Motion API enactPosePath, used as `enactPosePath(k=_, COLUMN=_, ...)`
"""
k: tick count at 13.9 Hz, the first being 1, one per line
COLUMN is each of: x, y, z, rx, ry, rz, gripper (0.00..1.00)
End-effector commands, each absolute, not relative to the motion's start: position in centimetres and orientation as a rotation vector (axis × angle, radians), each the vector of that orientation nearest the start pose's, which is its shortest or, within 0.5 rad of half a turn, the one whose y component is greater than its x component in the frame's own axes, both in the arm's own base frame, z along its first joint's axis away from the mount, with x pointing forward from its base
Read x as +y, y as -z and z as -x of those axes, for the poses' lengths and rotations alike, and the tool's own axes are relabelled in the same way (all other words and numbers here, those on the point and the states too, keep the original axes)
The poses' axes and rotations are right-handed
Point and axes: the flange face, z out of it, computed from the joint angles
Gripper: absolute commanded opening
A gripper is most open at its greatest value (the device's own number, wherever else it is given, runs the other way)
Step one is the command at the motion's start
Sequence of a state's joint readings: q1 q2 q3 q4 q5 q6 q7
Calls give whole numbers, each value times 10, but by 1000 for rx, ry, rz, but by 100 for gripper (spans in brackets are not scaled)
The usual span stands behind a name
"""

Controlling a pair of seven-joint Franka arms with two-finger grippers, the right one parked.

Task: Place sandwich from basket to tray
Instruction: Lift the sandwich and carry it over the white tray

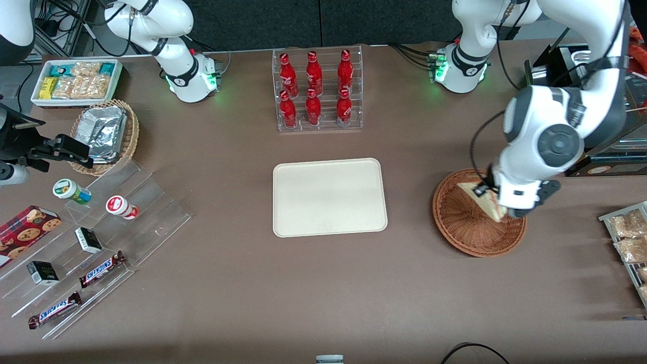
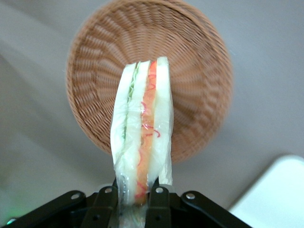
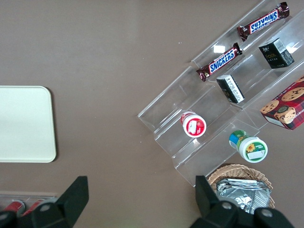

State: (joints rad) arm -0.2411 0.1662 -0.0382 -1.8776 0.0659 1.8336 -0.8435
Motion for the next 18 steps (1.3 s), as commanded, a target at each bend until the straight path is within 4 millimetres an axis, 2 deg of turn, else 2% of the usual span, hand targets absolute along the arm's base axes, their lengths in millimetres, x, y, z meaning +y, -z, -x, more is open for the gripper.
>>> enactPosePath(k=1, x=-223, y=-419, z=-541, rx=-626, ry=-214, rz=2882, gripper=8)
enactPosePath(k=4, x=-294, y=-411, z=-521, rx=-483, ry=-226, rz=2926, gripper=8)
enactPosePath(k=8, x=-373, y=-384, z=-520, rx=-337, ry=-245, rz=2963, gripper=8)
enactPosePath(k=11, x=-424, y=-359, z=-521, rx=-302, ry=-292, rz=2994, gripper=8)
enactPosePath(k=15, x=-469, y=-326, z=-511, rx=-228, ry=-282, rz=3003, gripper=8)
enactPosePath(k=18, x=-496, y=-304, z=-505, rx=-186, ry=-233, rz=3048, gripper=8)
